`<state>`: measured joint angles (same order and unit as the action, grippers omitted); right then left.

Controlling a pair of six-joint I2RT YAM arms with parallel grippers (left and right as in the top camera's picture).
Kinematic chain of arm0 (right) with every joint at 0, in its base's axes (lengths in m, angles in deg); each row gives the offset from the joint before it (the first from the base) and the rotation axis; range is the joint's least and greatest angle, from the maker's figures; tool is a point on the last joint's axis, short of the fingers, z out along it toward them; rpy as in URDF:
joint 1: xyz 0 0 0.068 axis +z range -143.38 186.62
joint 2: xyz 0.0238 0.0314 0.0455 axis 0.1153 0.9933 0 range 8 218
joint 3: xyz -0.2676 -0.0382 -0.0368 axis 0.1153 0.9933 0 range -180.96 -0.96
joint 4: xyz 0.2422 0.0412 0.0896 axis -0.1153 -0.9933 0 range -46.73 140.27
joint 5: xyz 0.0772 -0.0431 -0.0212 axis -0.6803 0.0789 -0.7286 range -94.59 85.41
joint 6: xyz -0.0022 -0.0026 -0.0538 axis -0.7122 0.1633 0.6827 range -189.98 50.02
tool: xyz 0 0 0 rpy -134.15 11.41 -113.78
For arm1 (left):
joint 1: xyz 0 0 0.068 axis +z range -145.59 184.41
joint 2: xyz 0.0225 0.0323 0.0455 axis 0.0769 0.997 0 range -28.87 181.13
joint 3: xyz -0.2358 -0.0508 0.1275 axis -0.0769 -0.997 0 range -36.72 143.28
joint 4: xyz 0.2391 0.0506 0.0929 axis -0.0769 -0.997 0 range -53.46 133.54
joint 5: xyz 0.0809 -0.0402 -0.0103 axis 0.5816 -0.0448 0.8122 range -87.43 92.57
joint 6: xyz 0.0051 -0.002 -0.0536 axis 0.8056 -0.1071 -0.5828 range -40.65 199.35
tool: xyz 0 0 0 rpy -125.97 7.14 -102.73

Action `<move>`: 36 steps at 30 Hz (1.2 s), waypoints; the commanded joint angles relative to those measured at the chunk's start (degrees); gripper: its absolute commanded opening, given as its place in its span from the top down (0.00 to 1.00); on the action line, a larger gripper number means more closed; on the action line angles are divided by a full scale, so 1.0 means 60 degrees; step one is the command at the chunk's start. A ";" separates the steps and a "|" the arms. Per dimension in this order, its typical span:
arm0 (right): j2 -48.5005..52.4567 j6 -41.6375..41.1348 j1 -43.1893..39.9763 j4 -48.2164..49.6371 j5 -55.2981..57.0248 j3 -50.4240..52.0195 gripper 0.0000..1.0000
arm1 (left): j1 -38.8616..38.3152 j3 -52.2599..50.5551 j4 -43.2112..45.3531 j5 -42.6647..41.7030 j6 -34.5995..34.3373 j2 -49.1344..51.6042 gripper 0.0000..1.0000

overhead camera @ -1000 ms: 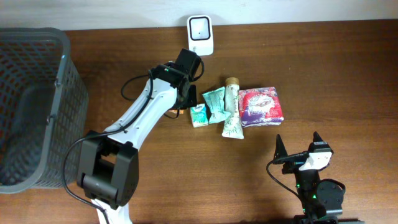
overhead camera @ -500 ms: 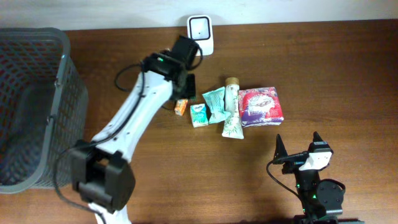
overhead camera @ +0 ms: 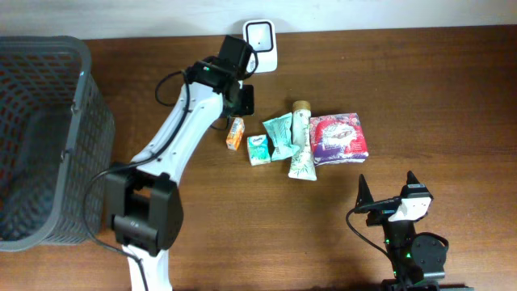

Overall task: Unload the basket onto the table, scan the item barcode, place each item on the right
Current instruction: 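Lower the orange tissue pack onto the table left of the teal pack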

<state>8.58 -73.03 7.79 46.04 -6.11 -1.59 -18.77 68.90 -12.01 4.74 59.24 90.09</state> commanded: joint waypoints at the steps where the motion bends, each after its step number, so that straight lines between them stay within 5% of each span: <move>1: -0.0062 -0.0036 0.0055 -0.0047 -0.0029 0.0051 0.01 | -0.0011 -0.0055 0.0146 -0.0430 0.0164 0.0794 0.93; 4: -0.0062 -0.0036 0.0055 -0.0047 -0.0025 0.0047 0.01 | -0.0011 -0.0058 0.0138 -0.0313 0.0590 0.1260 0.93; 11: -0.0062 -0.0036 0.0055 -0.0047 -0.0025 0.0051 0.01 | 0.0018 -0.0062 -0.0270 0.2692 0.0583 0.1282 0.86; 19: -0.0062 -0.0036 0.0055 -0.0047 -0.0025 0.0047 0.01 | 0.0237 0.0004 -0.0495 0.2288 0.0503 0.1257 0.90; 20: -0.0062 -0.0036 0.0055 -0.0047 -0.0025 0.0047 0.01 | 0.0270 0.0004 -0.0313 0.2379 0.0506 0.1260 0.87; 22: -0.0062 -0.0033 0.0055 -0.0047 -0.0025 0.0051 0.01 | 0.0452 0.0000 0.0011 0.2022 0.0510 0.1282 0.62; 24: -0.0062 -0.0036 0.0055 -0.0047 -0.0025 0.0047 0.01 | 0.0532 -0.0040 0.0000 0.1217 0.0514 0.1293 0.56; 27: -0.0062 -0.0036 0.0055 -0.0047 -0.0025 0.0051 0.01 | 0.0404 -0.0255 0.0025 0.0131 0.0517 0.1300 0.34; 32: -0.0062 -0.0036 0.0055 -0.0047 -0.0029 0.0047 0.01 | 0.0175 -0.1166 0.0514 0.0299 0.0878 0.1300 0.33; 36: -0.0062 -0.0036 0.0055 -0.0047 -0.0029 0.0051 0.01 | 0.0193 -0.1807 0.0798 0.1206 0.0878 0.1308 0.44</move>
<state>8.58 -73.01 7.79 46.04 -6.11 -1.59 -18.00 60.53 -7.88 8.50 63.83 97.39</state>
